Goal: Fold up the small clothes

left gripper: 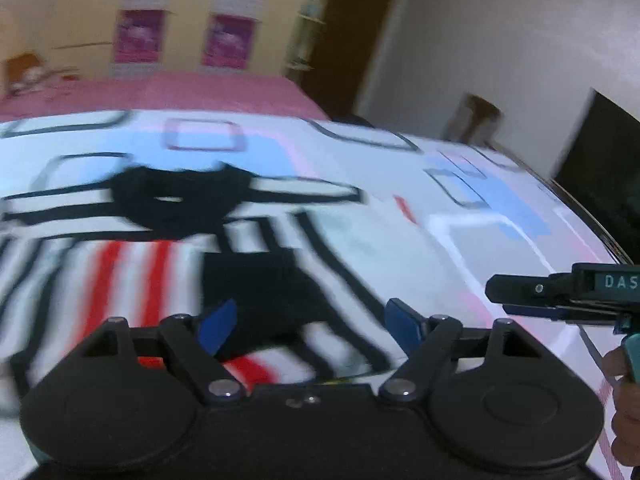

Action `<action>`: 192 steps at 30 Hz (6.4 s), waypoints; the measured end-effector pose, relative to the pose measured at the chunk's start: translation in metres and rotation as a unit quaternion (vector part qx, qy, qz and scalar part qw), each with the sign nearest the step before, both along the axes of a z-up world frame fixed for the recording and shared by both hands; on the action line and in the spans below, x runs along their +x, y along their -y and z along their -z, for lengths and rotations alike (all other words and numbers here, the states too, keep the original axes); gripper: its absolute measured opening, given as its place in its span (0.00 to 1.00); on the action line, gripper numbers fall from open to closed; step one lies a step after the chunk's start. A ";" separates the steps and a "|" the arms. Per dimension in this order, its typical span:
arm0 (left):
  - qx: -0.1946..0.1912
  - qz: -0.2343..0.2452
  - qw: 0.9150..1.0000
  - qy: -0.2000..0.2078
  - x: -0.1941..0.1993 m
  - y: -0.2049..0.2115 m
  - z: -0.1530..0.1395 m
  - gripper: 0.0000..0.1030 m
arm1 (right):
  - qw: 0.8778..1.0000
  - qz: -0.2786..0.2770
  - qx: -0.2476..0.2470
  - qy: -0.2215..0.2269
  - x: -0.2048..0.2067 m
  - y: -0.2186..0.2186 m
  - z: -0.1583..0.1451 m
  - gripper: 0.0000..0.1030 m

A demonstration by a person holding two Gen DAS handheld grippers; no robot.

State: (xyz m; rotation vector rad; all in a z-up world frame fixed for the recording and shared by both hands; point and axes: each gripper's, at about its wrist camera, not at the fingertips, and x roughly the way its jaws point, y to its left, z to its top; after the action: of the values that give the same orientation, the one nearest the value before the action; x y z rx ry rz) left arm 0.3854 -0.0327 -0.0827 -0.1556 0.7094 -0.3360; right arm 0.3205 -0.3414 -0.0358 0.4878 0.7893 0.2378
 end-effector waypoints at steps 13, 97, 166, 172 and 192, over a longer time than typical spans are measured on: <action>0.050 -0.234 0.970 -0.044 -0.087 -0.199 -0.002 0.49 | 0.995 -0.081 0.048 -0.045 0.046 -0.092 0.024 0.67; 0.039 -0.043 0.998 0.002 0.066 -0.131 0.012 0.75 | 0.971 -0.188 -0.146 0.039 0.084 -0.226 0.005 0.20; 0.090 -0.124 0.987 -0.041 -0.158 -0.187 0.010 0.64 | 0.995 -0.067 -0.077 -0.002 -0.072 -0.024 0.001 0.56; 0.044 -0.143 0.986 -0.066 -0.214 -0.183 0.013 0.59 | 0.996 -0.072 -0.042 -0.031 -0.143 0.018 0.013 0.53; -0.217 -0.120 0.963 -0.102 -0.280 -0.191 0.037 0.70 | 0.981 -0.090 0.149 -0.089 -0.230 0.047 0.048 0.43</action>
State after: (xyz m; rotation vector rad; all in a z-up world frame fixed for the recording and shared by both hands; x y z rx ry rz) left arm 0.1054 0.1583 -0.1201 -0.6958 0.8031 -0.2413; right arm 0.0909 -0.3880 -0.0839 0.7291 0.9793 0.4905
